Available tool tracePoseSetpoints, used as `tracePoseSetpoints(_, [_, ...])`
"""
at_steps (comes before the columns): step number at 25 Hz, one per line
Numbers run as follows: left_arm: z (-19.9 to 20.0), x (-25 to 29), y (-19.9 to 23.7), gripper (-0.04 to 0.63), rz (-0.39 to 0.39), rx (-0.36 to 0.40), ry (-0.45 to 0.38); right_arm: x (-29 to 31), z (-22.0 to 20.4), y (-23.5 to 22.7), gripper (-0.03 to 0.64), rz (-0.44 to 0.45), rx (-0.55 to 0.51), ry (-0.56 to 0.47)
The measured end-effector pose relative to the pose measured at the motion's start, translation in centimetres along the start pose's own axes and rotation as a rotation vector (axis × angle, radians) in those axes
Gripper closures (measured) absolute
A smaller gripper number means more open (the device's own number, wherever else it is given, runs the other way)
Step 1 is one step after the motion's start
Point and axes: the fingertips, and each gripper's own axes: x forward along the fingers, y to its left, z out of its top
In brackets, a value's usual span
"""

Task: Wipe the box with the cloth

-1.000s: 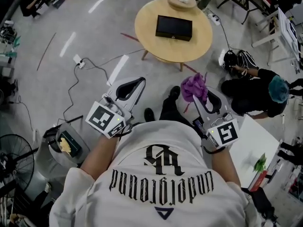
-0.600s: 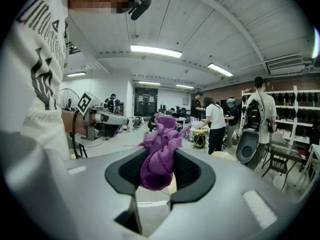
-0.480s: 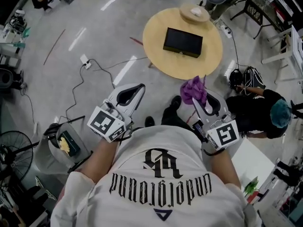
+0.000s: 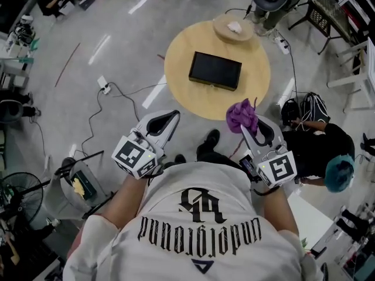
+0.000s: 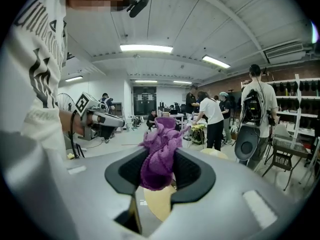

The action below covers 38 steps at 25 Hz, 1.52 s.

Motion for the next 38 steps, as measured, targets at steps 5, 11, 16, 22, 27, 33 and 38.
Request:
tracePoseSetpoints(5, [0.5,5.8,0.0,0.591,0.005,-0.013,0.02,-0.8,-1.2,-6.1,0.483,0.001,0.021,0.003])
tracePoseSetpoints(11, [0.9,9.6,0.4,0.589,0.011,-0.03,0.043,-1.2,-2.1,-10.4,0.482,-0.011,0.036,0.01])
tracePoseSetpoints(16, [0.7,12.1,1.6,0.586,-0.009,-0.034,0.059,-0.3,-3.3,-12.3,0.482,-0.02,0.05,0.034])
tracePoseSetpoints(22, [-0.7,14.2,4.3,0.58,-0.048,-0.057,0.119,2.3,-4.3,-13.3,0.48,-0.039,0.106,0.062])
tracePoseSetpoints(27, [-2.9,16.2,8.2,0.558,-0.053,-0.085,0.19,5.2,-6.1,-14.6,0.48,-0.052,0.132,0.11])
tracePoseSetpoints(33, [-6.6,18.6,12.4,0.512,-0.075,-0.133,0.291,8.7,-9.7,-16.1,0.479,-0.07,0.163,0.194])
tracePoseSetpoints(38, [-10.1,20.5,16.0,0.446,-0.091,-0.21,0.375,12.0,-12.8,-16.6,0.479,-0.08,0.165,0.267])
